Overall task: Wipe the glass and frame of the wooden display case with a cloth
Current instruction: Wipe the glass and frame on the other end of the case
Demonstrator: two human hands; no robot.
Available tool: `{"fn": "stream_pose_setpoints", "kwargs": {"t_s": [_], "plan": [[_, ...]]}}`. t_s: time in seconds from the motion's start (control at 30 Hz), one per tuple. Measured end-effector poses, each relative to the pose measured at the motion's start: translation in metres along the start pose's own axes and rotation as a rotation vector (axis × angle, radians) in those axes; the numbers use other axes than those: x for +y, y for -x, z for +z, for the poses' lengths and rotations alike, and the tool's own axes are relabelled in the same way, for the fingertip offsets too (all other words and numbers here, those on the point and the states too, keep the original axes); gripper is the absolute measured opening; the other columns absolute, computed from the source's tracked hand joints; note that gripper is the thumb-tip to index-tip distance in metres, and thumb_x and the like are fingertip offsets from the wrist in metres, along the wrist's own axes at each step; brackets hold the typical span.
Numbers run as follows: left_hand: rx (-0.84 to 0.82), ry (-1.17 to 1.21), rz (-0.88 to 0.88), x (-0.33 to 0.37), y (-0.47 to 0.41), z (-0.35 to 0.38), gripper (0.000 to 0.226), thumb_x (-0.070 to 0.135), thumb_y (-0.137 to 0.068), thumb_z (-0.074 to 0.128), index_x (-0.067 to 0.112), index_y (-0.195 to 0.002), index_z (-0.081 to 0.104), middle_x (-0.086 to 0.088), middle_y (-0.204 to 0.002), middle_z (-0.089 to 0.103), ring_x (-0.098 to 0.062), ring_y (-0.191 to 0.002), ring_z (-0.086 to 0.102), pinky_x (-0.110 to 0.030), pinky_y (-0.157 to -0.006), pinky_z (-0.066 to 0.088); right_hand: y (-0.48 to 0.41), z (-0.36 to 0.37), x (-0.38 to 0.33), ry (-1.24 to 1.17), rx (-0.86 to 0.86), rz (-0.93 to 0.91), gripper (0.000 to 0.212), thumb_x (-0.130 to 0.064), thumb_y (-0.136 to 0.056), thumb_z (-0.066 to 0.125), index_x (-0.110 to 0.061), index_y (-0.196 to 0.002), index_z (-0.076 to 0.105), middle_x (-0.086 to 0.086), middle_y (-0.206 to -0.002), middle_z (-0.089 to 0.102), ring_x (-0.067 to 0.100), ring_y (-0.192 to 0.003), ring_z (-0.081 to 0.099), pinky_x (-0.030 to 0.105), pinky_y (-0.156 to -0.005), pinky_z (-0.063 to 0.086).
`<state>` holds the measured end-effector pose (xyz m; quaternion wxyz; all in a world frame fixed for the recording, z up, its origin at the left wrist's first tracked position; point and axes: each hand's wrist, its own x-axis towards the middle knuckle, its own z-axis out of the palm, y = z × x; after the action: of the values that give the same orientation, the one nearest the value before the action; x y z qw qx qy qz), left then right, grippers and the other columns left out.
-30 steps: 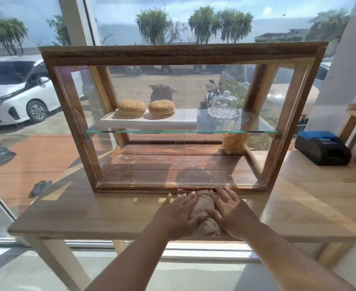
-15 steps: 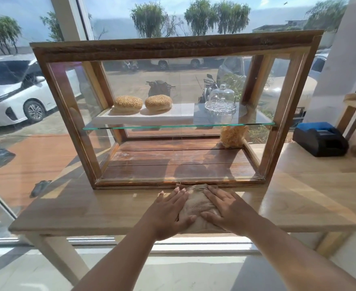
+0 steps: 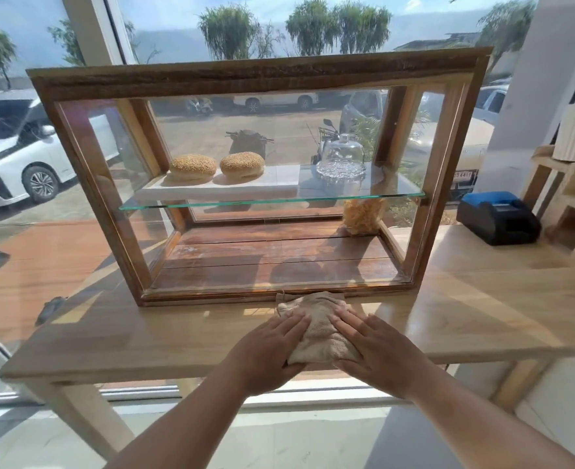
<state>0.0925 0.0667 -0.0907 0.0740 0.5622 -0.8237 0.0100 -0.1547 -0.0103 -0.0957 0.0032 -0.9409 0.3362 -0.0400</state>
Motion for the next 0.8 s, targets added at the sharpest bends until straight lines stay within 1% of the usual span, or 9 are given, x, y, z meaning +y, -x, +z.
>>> {"fn": "stream_pose_setpoints", "kwargs": {"t_s": [0.1, 0.17, 0.27, 0.33, 0.37, 0.47, 0.53, 0.63, 0.8], "plan": [[-0.029, 0.040, 0.003, 0.011, -0.009, 0.002, 0.094, 0.076, -0.086, 0.032, 0.020, -0.156, 0.005, 0.004, -0.162, 0.008, -0.014, -0.148, 0.003, -0.023, -0.116, -0.001, 0.011, -0.009, 0.011, 0.020, 0.002, 0.001, 0.075, -0.072, -0.093, 0.018, -0.032, -0.157, 0.012, -0.014, -0.163, 0.007, 0.010, -0.150, 0.008, 0.032, -0.120, 0.016], [-0.048, 0.059, 0.012, 0.025, -0.025, 0.002, 0.102, 0.085, -0.080, 0.025, 0.018, -0.155, 0.008, 0.003, -0.162, 0.008, -0.013, -0.148, 0.001, -0.026, -0.117, 0.002, 0.021, -0.014, 0.026, 0.054, -0.012, 0.024, 0.076, -0.072, -0.093, 0.017, -0.032, -0.157, 0.011, -0.014, -0.164, 0.008, 0.012, -0.150, 0.009, 0.031, -0.122, 0.012], [-0.034, 0.084, 0.063, 0.051, -0.053, 0.005, 0.097, 0.080, -0.084, 0.023, 0.014, -0.154, 0.016, -0.005, -0.161, 0.018, -0.018, -0.148, 0.009, -0.030, -0.119, 0.010, 0.043, -0.019, 0.054, 0.077, -0.058, 0.090, 0.081, -0.076, -0.088, 0.007, -0.033, -0.157, 0.001, -0.014, -0.164, -0.002, 0.011, -0.151, 0.002, 0.028, -0.120, 0.000], [-0.028, 0.116, 0.080, 0.071, -0.073, 0.010, 0.091, 0.076, -0.086, 0.024, 0.017, -0.155, 0.013, -0.008, -0.160, 0.022, -0.024, -0.147, 0.014, -0.039, -0.118, 0.021, 0.063, -0.021, 0.074, 0.081, -0.083, 0.149, 0.086, -0.079, -0.083, 0.001, -0.034, -0.157, -0.003, -0.015, -0.162, -0.008, 0.010, -0.151, -0.003, 0.027, -0.118, -0.003], [-0.036, 0.139, 0.078, 0.081, -0.083, 0.013, 0.088, 0.074, -0.088, 0.025, 0.019, -0.155, 0.011, -0.006, -0.161, 0.019, -0.023, -0.147, 0.012, -0.042, -0.118, 0.022, 0.072, -0.022, 0.084, 0.080, -0.094, 0.182, 0.088, -0.081, -0.081, -0.001, -0.035, -0.156, -0.004, -0.016, -0.160, -0.012, 0.010, -0.151, -0.005, 0.026, -0.117, -0.006], [-0.080, 0.164, 0.121, 0.110, -0.116, 0.022, 0.080, 0.064, -0.095, 0.030, 0.018, -0.156, 0.007, -0.002, -0.163, 0.008, -0.016, -0.148, 0.001, -0.039, -0.121, 0.006, 0.098, -0.026, 0.110, 0.059, -0.119, 0.284, 0.093, -0.085, -0.077, -0.004, -0.036, -0.156, -0.004, -0.019, -0.155, -0.015, 0.006, -0.149, -0.008, 0.024, -0.115, -0.008], [-0.050, 0.131, 0.171, 0.128, -0.137, 0.024, 0.076, 0.058, -0.097, 0.032, 0.014, -0.155, 0.011, -0.006, -0.162, 0.012, -0.018, -0.148, 0.004, -0.034, -0.120, 0.000, 0.110, -0.028, 0.125, 0.002, -0.113, 0.386, 0.086, -0.079, -0.081, 0.000, -0.037, -0.156, 0.002, -0.020, -0.159, -0.008, 0.005, -0.149, -0.005, 0.027, -0.119, -0.002], [-0.026, 0.160, 0.189, 0.153, -0.161, 0.025, 0.075, 0.055, -0.097, 0.036, 0.011, -0.155, 0.014, -0.006, -0.162, 0.013, -0.019, -0.148, 0.008, -0.032, -0.118, 0.002, 0.121, -0.027, 0.140, -0.097, -0.070, 0.573, 0.062, -0.061, -0.098, 0.013, -0.039, -0.155, 0.011, -0.019, -0.163, 0.004, 0.007, -0.150, 0.001, 0.032, -0.120, 0.008], [-0.071, 0.324, 0.059, 0.177, -0.194, 0.025, 0.067, 0.047, -0.101, 0.033, 0.012, -0.155, 0.013, -0.003, -0.163, 0.009, -0.011, -0.147, 0.004, -0.026, -0.115, 0.002, 0.119, -0.027, 0.158, -0.110, -0.077, 0.764, 0.050, -0.046, -0.104, 0.018, -0.040, -0.154, 0.013, -0.013, -0.164, 0.006, 0.018, -0.151, 0.000, 0.044, -0.120, 0.009]]}}
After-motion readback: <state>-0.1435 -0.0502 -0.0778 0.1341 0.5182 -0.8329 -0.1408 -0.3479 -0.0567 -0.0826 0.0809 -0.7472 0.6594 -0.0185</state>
